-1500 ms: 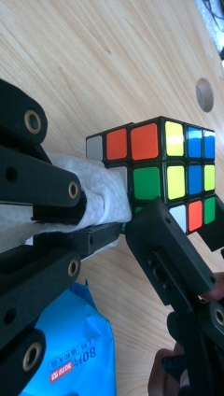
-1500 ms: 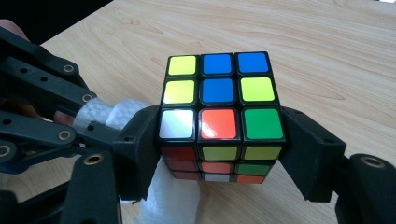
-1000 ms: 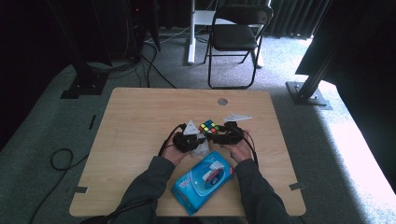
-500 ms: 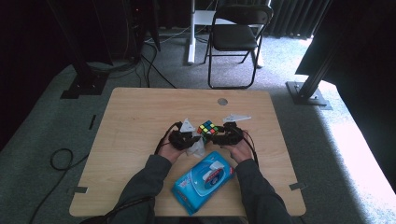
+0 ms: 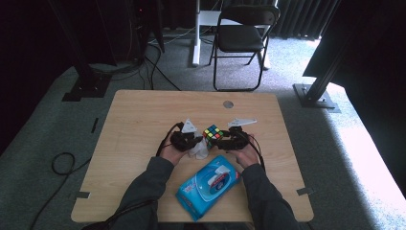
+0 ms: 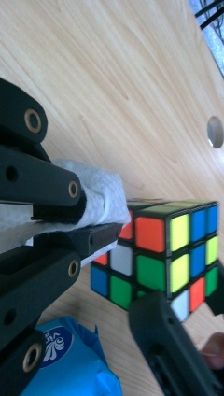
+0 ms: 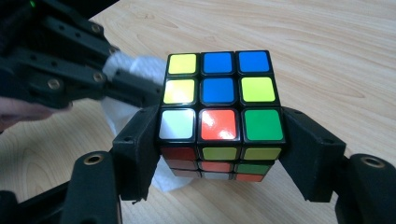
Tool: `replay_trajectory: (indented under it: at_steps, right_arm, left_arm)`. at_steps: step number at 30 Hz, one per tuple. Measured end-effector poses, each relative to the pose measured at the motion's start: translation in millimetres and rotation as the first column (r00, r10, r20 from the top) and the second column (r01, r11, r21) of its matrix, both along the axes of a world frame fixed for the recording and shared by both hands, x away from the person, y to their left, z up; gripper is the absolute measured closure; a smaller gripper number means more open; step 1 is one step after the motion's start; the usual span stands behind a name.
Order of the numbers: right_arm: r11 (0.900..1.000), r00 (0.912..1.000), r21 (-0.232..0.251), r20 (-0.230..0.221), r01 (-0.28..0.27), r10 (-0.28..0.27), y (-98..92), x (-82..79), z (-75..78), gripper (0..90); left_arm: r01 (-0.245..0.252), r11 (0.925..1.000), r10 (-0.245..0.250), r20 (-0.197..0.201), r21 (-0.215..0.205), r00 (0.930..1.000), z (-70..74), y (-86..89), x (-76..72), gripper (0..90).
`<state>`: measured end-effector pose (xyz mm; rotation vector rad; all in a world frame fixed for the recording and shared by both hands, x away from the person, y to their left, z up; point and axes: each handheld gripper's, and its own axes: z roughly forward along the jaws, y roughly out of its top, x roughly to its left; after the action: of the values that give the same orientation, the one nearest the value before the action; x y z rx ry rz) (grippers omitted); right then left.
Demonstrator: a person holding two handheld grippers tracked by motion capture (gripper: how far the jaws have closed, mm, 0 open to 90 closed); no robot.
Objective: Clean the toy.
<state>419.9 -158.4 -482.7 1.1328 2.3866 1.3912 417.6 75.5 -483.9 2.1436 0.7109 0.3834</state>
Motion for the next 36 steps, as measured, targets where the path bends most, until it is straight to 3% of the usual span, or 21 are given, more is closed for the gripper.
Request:
replay_trajectory:
  at_steps: [20, 36]
  right_arm:
    - [0.999, 0.9992, -0.021, 0.002, -0.041, 0.041, 4.4, -4.2, -5.5, 33.8]
    - [0.995, 0.9951, -0.035, 0.01, -0.098, 0.098, 13.7, -8.5, -6.9, 33.8]
  left_arm:
    - [-0.054, 0.9978, 0.055, 0.037, -0.038, 0.9978, 18.0, 15.9, 7.0, 87.2]
    - [-0.056, 0.9964, 0.059, 0.046, -0.064, 0.9972, 21.6, 8.3, 8.1, 87.2]
